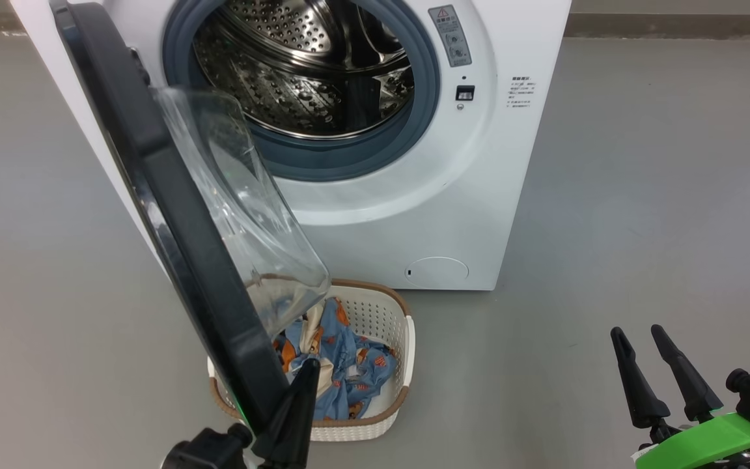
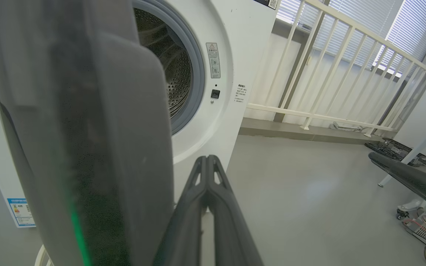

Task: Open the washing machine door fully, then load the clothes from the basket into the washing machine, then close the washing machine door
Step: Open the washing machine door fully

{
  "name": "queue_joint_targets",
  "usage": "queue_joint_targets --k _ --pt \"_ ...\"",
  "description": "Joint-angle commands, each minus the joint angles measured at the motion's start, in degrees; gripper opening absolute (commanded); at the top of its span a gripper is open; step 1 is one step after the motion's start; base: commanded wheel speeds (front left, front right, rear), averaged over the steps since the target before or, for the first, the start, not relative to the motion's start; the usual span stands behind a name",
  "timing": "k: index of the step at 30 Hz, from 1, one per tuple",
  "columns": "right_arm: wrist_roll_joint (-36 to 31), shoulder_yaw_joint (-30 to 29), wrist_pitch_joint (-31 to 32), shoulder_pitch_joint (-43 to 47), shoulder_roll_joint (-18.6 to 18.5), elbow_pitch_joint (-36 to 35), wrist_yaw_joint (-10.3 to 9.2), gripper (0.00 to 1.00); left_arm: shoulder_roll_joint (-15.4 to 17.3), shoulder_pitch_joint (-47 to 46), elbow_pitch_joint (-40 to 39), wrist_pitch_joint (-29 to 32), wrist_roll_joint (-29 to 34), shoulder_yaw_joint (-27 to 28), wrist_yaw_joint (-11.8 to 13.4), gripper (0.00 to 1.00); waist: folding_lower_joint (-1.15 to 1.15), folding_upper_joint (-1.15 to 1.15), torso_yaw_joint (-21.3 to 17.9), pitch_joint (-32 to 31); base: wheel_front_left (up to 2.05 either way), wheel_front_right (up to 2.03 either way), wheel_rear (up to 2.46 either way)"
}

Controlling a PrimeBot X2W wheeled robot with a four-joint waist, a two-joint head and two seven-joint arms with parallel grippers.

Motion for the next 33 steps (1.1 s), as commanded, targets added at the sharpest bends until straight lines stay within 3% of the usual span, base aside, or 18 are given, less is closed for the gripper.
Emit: queue_joint_targets --k 1,18,33 --pt "0.04 1.00 -0.70 -2.04 -0.95 -1.35 0.56 1.00 0.10 -3.37 -0.50 -0.34 -0.66 1.98 0.42 0.00 0.00 0.00 0.17 0.14 0.00 0.00 0.00" --pt "-0.01 -0.06 -0.70 -2.04 -0.11 -1.61 0.56 1.00 0.10 -4.45 0.36 -0.35 -0.63 3.71 1.64 0.00 0.00 0.00 4.55 1.67 0.00 0.00 0.00" --pt "-0.16 -0.99 -0.70 -1.62 0.82 -1.96 0.56 1.00 0.48 -3.20 0.16 -0.36 -0.03 5.67 2.28 0.00 0.00 0.00 11.40 1.31 0.00 0.00 0.00"
